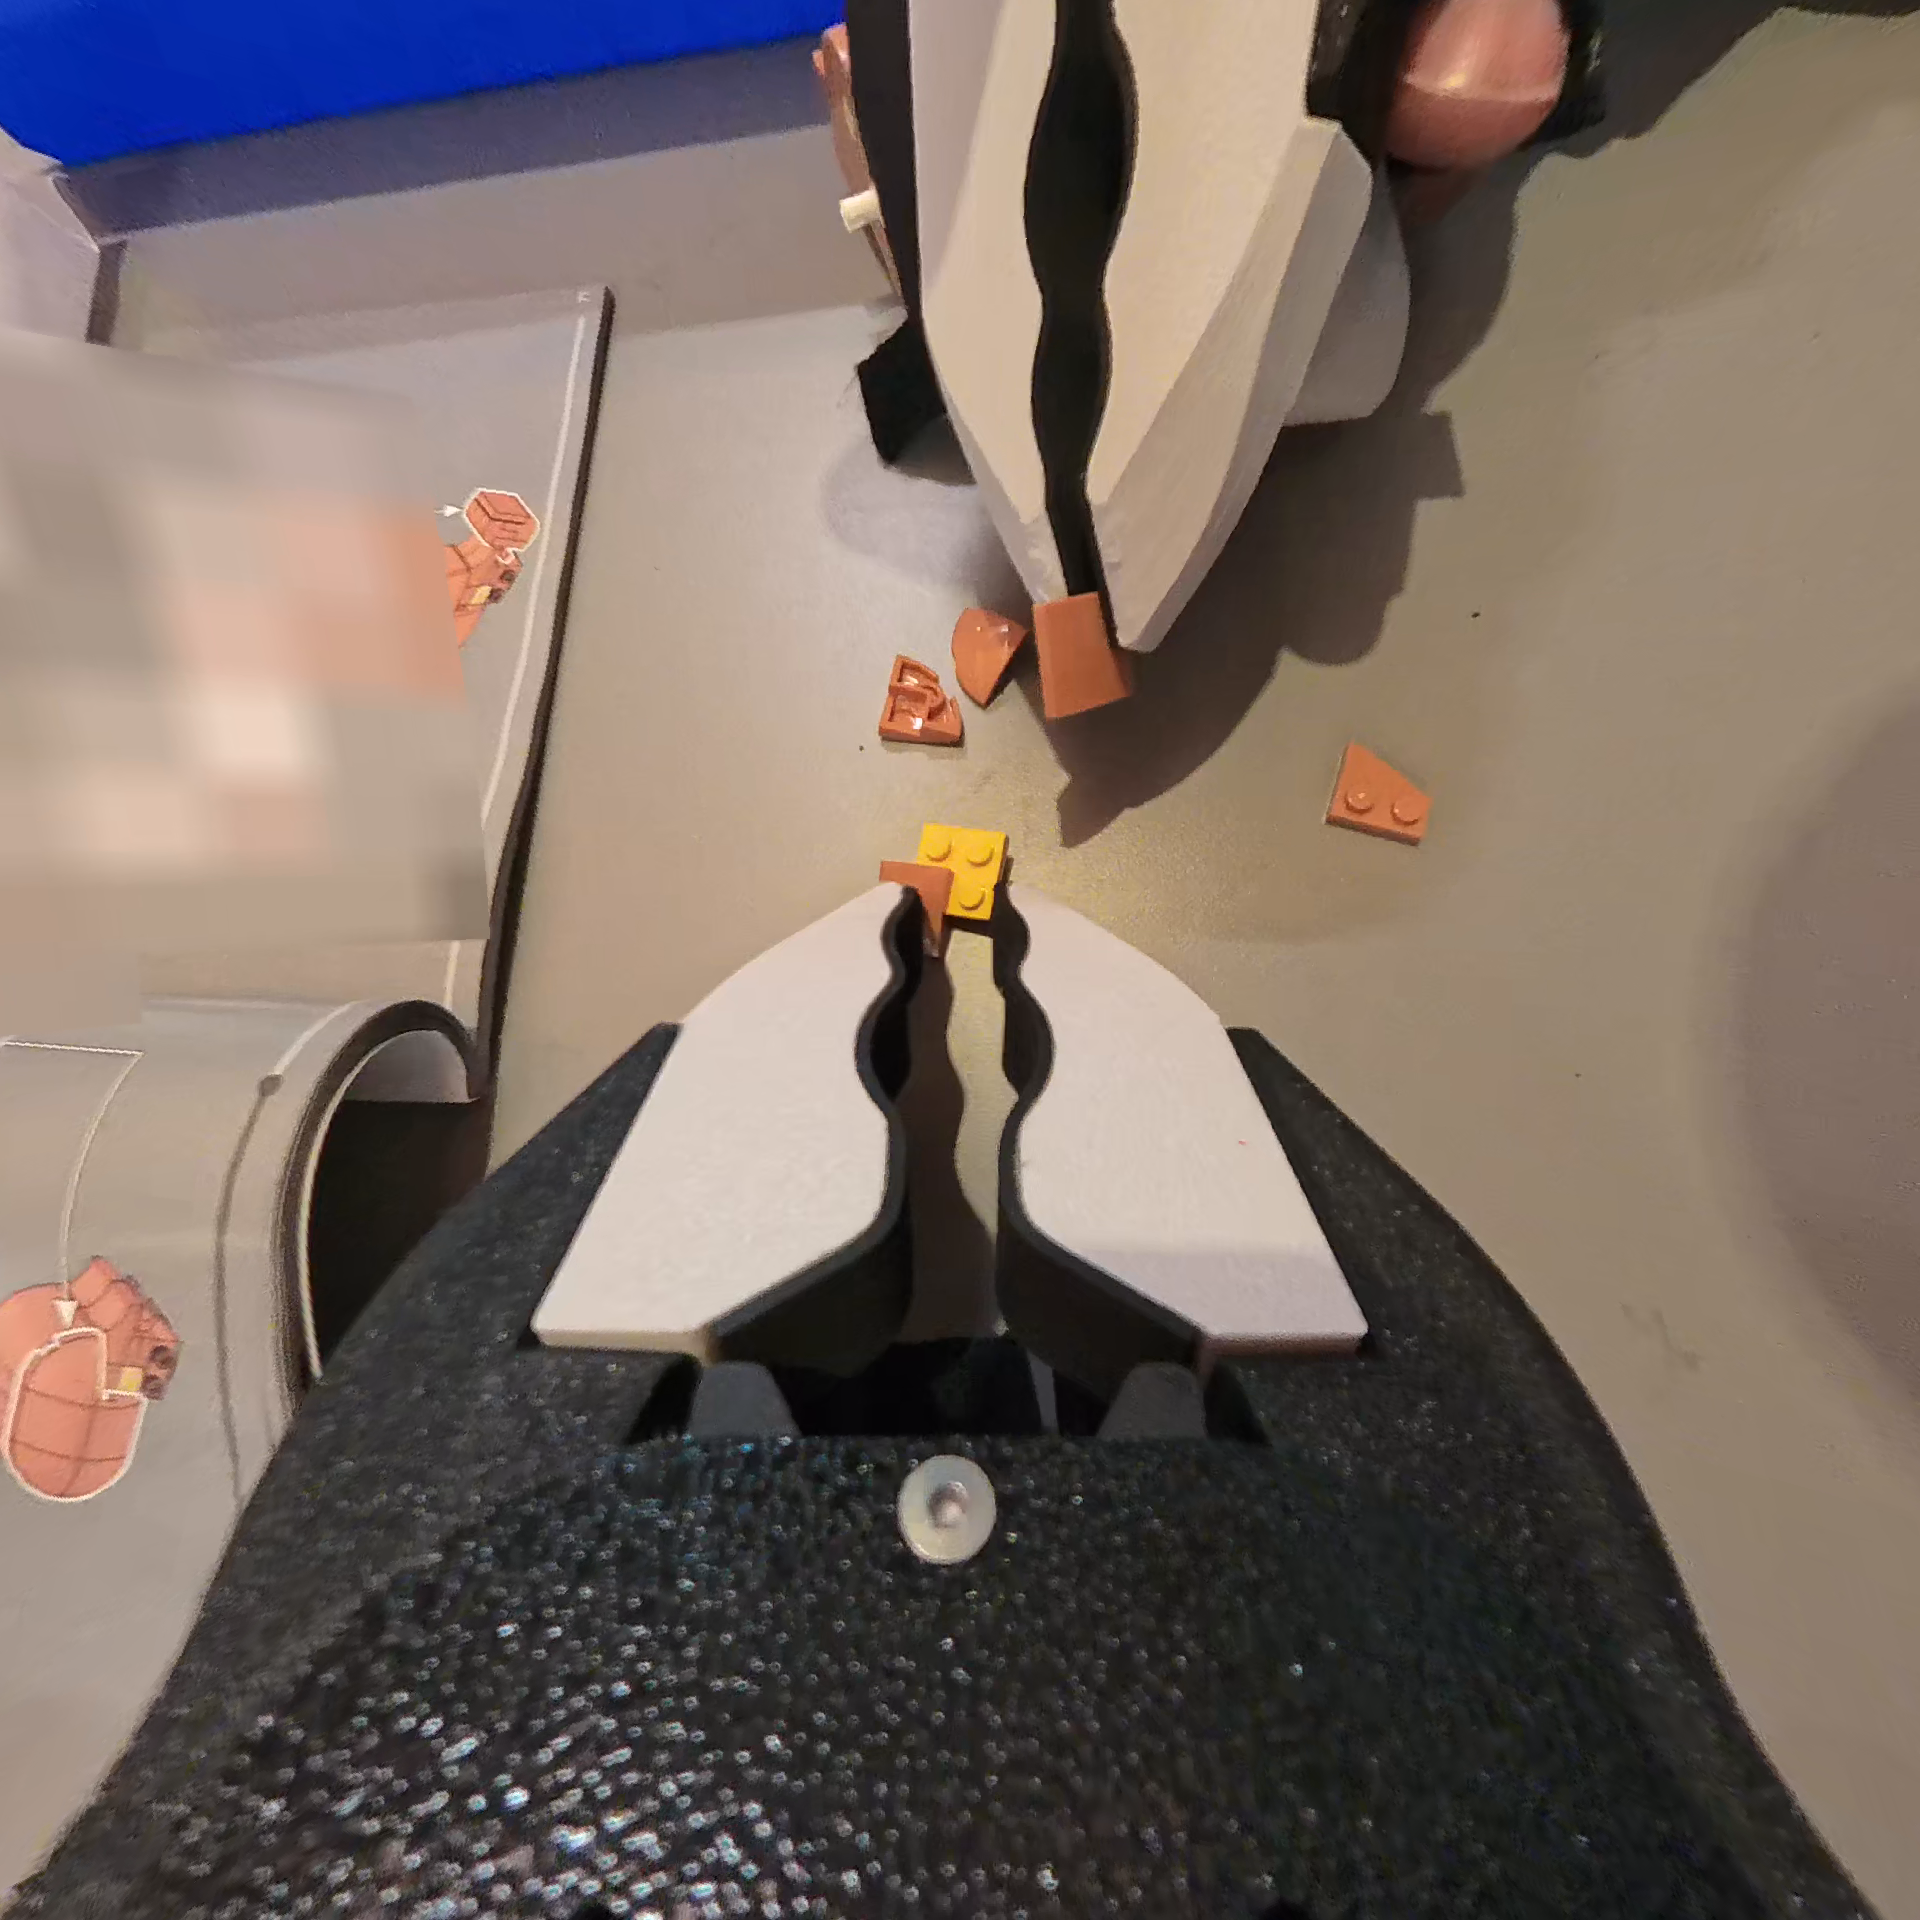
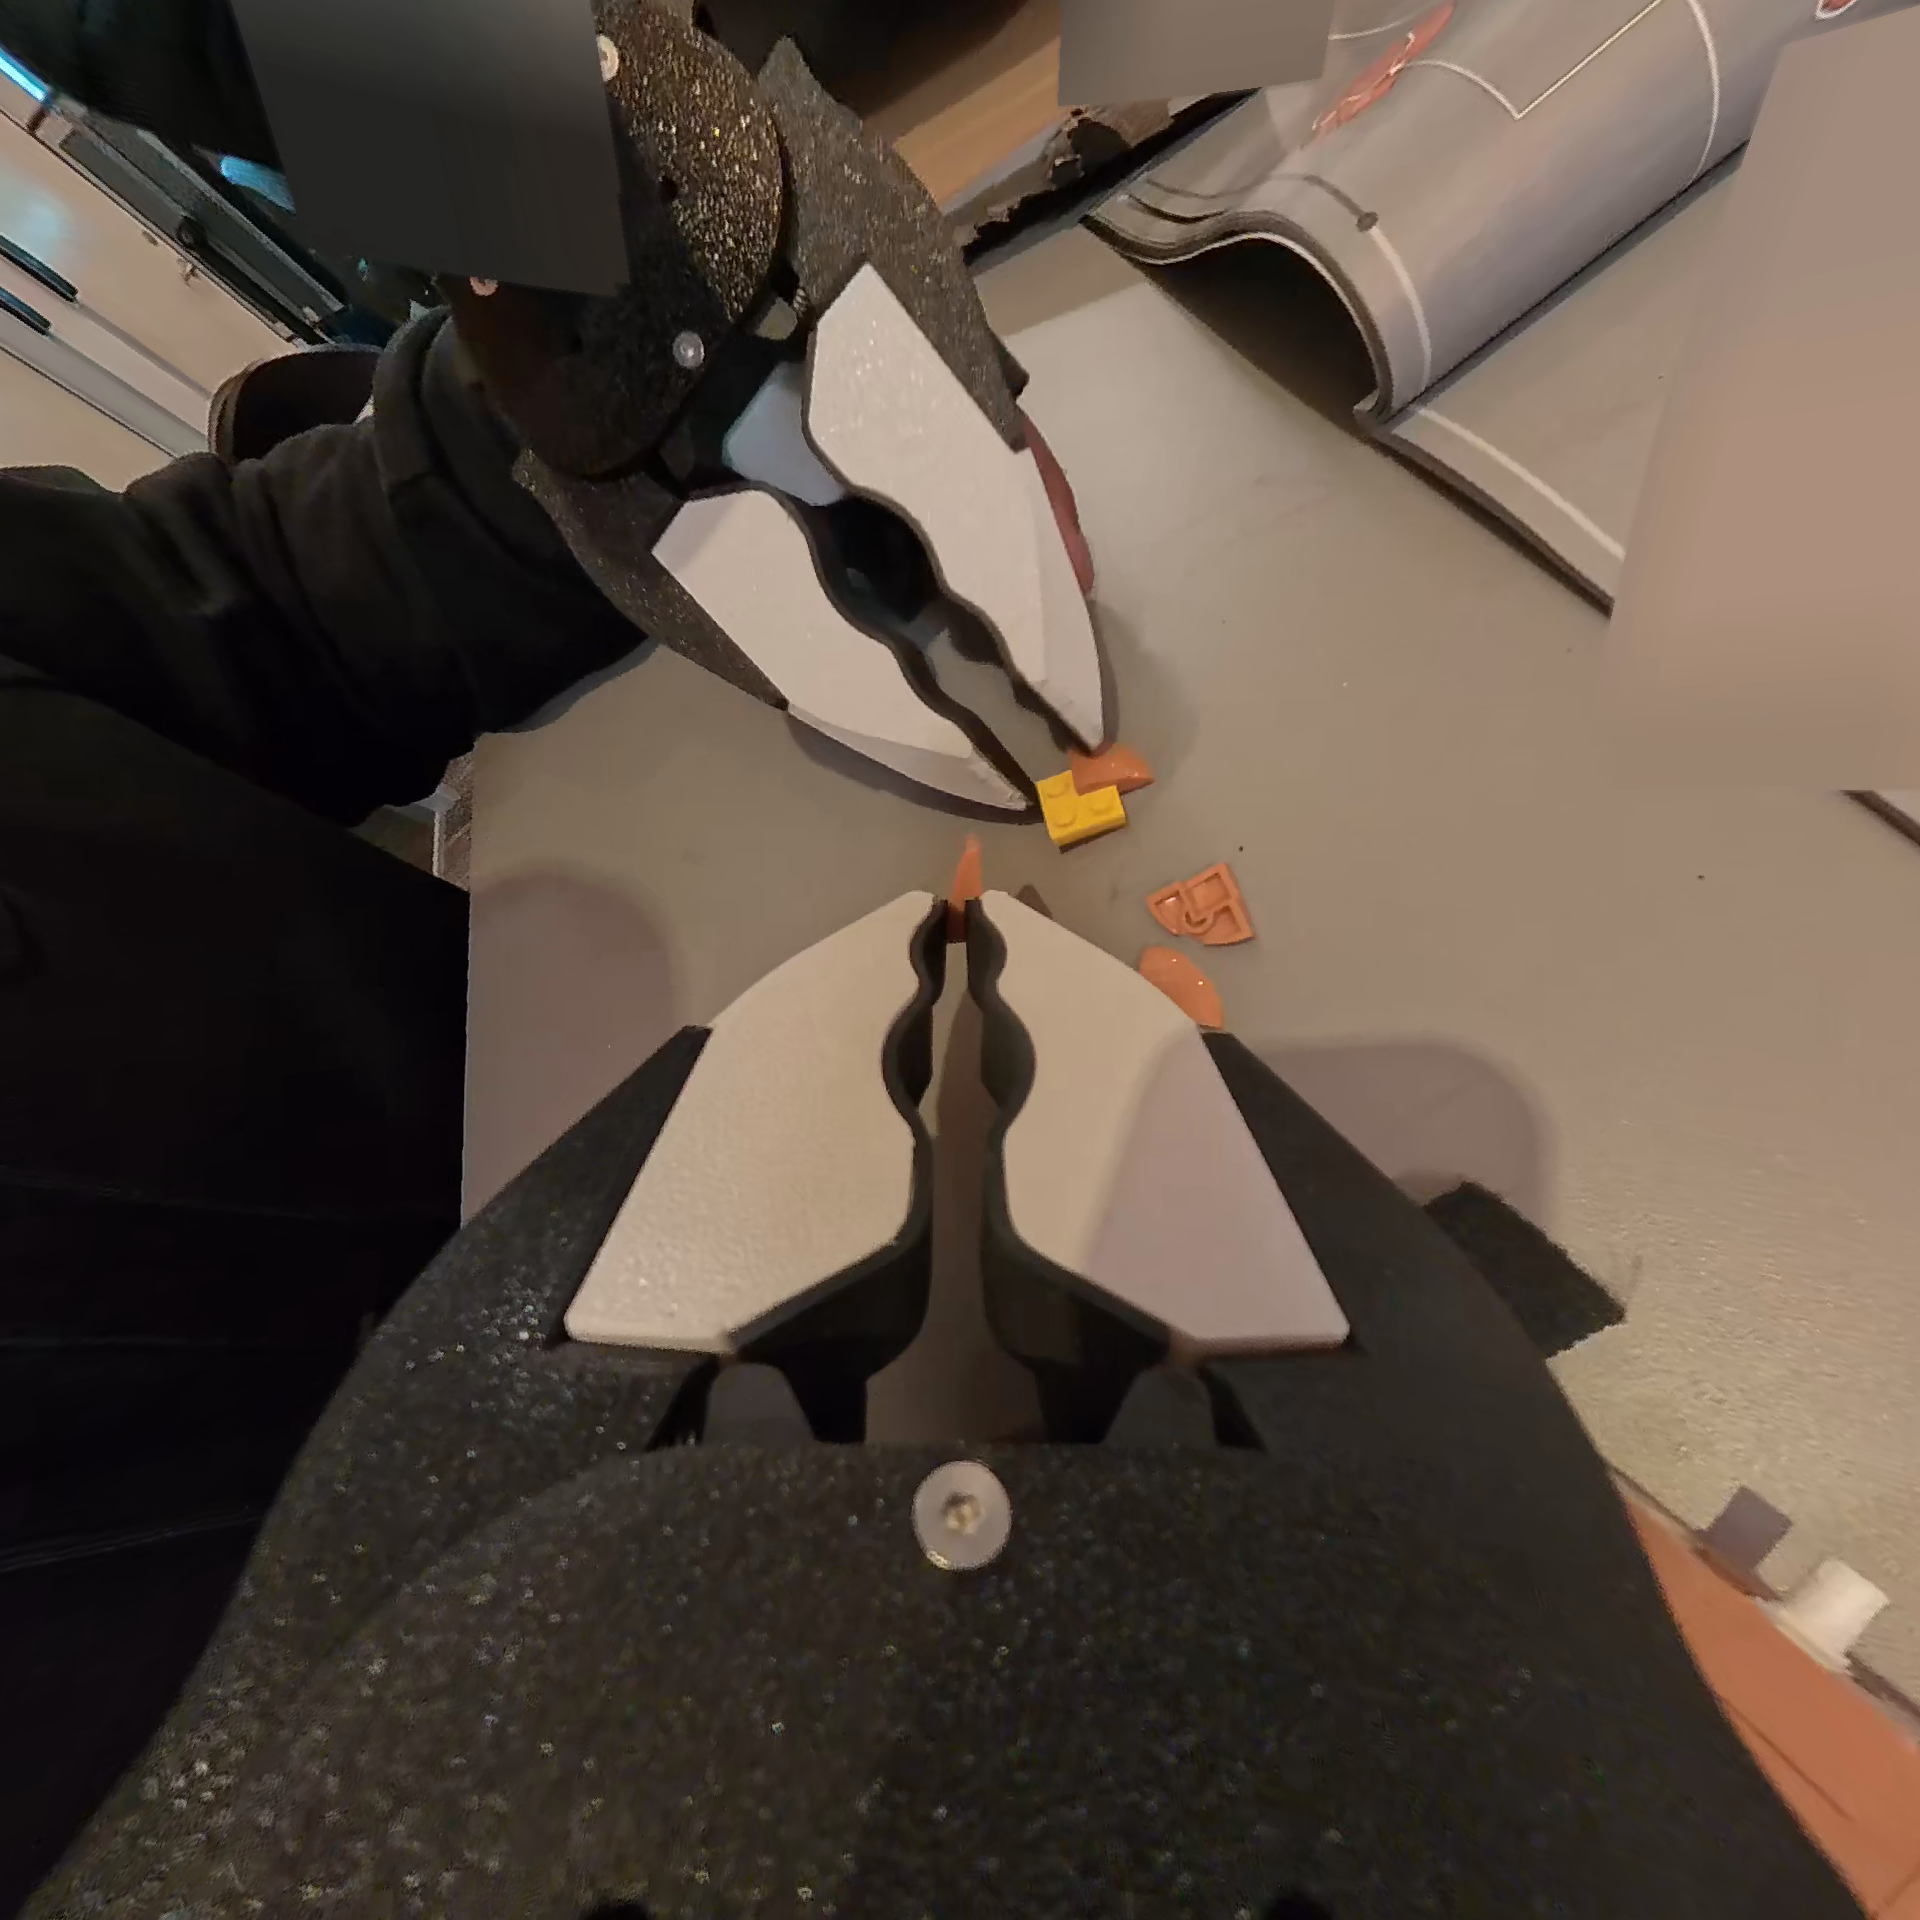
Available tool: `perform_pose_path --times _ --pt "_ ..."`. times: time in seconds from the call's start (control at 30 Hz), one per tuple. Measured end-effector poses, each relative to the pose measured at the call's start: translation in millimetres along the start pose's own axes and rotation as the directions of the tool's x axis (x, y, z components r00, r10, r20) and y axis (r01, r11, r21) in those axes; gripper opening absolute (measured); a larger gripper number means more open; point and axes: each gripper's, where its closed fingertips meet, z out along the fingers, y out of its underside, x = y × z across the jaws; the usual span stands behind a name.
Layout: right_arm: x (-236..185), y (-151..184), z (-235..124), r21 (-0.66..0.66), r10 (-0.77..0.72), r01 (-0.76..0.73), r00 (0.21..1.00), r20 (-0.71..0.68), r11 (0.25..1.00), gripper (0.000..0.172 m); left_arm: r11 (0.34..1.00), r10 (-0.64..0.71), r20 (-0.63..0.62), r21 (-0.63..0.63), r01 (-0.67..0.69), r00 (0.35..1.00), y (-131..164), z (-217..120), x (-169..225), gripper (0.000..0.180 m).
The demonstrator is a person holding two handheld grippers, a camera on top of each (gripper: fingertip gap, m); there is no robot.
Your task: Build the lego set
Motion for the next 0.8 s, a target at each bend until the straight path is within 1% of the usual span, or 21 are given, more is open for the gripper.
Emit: perform_pose_path --times 0.17,0.33,0.37,0.43,0.5,0.6,0.7,0.77,0.8 --pt "0 0 0 -0.003 -0.003 0.003 1.0 0.0 1.0 0.003 0.999 -0.035 -0.07 0.017 0.036 0.997 -1 -3 4 0.023" --pt "-1 0 0 -0.006 -0.008 0.008 1.0 0.002 1.0 0.003 0.995 -0.051 -0.121 0.074 0.06 0.991 -8 -7 0 0.024" --pt "-2 0 -1 -0.004 -0.01 0.01 1.0 0.004 1.0 0.003 0.992 -0.058 -0.152 0.099 0.073 0.987 -11 -9 2 0.024" --pt "-5 -3 -2 0.009 -0.013 0.013 1.0 0.016 1.0 0.003 0.972 -0.066 -0.223 0.208 0.113 0.973 -26 -19 6 0.023" --pt "-8 -6 -4 0.027 -0.02 0.019 0.999 0.028 0.999 0.003 0.931 -0.082 -0.289 0.32 0.177 0.954 -42 -34 8 0.02" --pt "-10 -9 -6 0.04 -0.022 0.02 0.999 0.032 0.999 0.003 0.878 -0.086 -0.335 0.419 0.23 0.938 -54 -50 6 0.017" --pt "-9 -7 -5 0.035 -0.021 0.02 0.999 0.032 0.999 0.003 0.87 -0.089 -0.344 0.431 0.241 0.935 -53 -51 4 0.017" --pt "-9 -7 -4 0.029 -0.026 0.025 0.999 0.032 0.999 0.003 0.904 -0.074 -0.319 0.379 0.199 0.945 -44 -44 4 0.018" --pt "-10 -6 -4 0.026 -0.029 0.028 0.999 0.032 0.999 0.003 0.927 -0.05 -0.298 0.342 0.156 0.953 -38 -40 5 0.02"
